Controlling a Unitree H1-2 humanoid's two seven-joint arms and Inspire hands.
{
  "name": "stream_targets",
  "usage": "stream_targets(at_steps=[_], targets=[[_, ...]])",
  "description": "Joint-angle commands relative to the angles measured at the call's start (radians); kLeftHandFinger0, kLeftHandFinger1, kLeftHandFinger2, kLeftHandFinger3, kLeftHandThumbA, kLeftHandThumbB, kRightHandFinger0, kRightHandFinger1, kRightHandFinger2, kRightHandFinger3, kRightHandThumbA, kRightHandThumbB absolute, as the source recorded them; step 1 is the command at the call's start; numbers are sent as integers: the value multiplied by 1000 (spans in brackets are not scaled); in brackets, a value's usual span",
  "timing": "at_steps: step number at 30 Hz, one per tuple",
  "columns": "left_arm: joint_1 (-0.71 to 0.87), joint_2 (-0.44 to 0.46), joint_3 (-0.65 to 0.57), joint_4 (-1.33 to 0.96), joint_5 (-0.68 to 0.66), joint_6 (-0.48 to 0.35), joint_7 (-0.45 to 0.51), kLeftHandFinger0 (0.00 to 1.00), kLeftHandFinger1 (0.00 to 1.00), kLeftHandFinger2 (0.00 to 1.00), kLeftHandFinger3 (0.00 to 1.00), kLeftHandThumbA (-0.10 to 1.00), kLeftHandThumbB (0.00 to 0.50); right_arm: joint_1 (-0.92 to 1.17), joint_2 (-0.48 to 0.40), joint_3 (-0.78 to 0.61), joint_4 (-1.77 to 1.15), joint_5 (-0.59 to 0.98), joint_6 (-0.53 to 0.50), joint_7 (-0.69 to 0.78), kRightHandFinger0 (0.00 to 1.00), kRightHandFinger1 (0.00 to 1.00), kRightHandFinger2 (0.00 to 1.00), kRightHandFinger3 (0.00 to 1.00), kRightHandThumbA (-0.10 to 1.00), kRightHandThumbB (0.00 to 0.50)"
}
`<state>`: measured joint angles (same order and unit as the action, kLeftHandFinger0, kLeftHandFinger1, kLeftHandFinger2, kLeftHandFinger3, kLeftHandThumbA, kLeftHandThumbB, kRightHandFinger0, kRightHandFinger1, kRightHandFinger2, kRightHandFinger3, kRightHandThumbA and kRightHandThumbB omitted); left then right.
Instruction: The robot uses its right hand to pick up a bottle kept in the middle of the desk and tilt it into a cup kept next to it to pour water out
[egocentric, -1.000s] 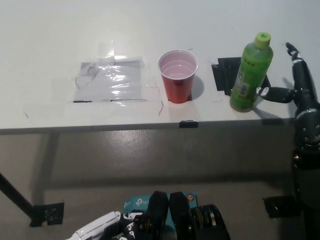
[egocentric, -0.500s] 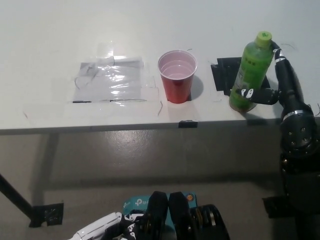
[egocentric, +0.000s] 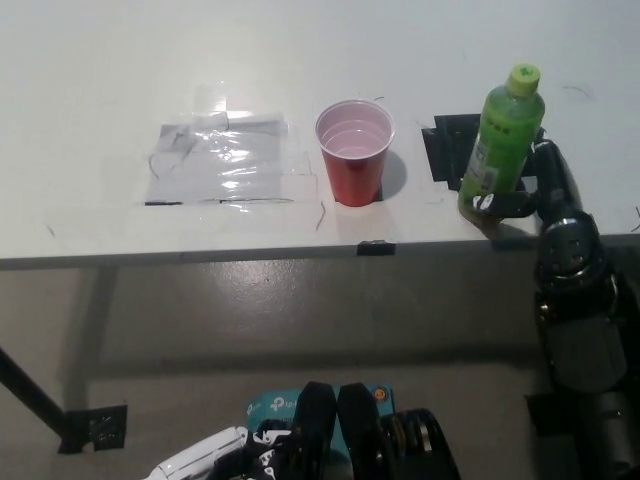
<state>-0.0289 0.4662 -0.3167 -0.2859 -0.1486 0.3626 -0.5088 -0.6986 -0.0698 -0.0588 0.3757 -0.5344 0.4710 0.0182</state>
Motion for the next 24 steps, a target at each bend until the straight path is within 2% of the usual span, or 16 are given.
stream_targets(at_steps=[1, 10, 20, 21, 22, 23, 24], targets=[[-13, 3, -4, -31, 7, 2, -19, 1000, 1000, 1000, 1000, 383, 500, -80, 8, 32, -7, 13, -1, -45, 1000, 1000, 1000, 1000, 1000, 500], [-5, -2, 4, -26, 3, 2, -14, 1000, 1000, 1000, 1000, 377, 500, -128, -23, 90, -36, -6, -1, -47, 1000, 1000, 1000, 1000, 1000, 500], [7, -4, 1, -27, 8, 6, -12, 1000, 1000, 1000, 1000, 374, 500, -115, -1, 18, -22, 26, -1, -31, 1000, 1000, 1000, 1000, 975, 500], [5, -1, 0, -29, 7, 9, -16, 1000, 1000, 1000, 1000, 375, 500, -114, -3, 26, -22, 28, -1, -43, 1000, 1000, 1000, 1000, 985, 421], [3, 1, -2, -32, 7, 11, -19, 1000, 1000, 1000, 1000, 374, 500, -112, -5, 30, -26, 29, -1, -49, 1000, 1000, 1000, 1000, 987, 456], [2, 0, -3, -33, 8, 12, -19, 1000, 1000, 1000, 1000, 374, 500, -110, -7, 29, -30, 29, -1, -49, 1000, 1000, 1000, 1000, 987, 460], [1, 0, -4, -30, 10, 10, -19, 1000, 1000, 1000, 1000, 383, 500, -107, -10, 39, -23, 33, -33, -81, 474, 567, 732, 1000, 883, 315]])
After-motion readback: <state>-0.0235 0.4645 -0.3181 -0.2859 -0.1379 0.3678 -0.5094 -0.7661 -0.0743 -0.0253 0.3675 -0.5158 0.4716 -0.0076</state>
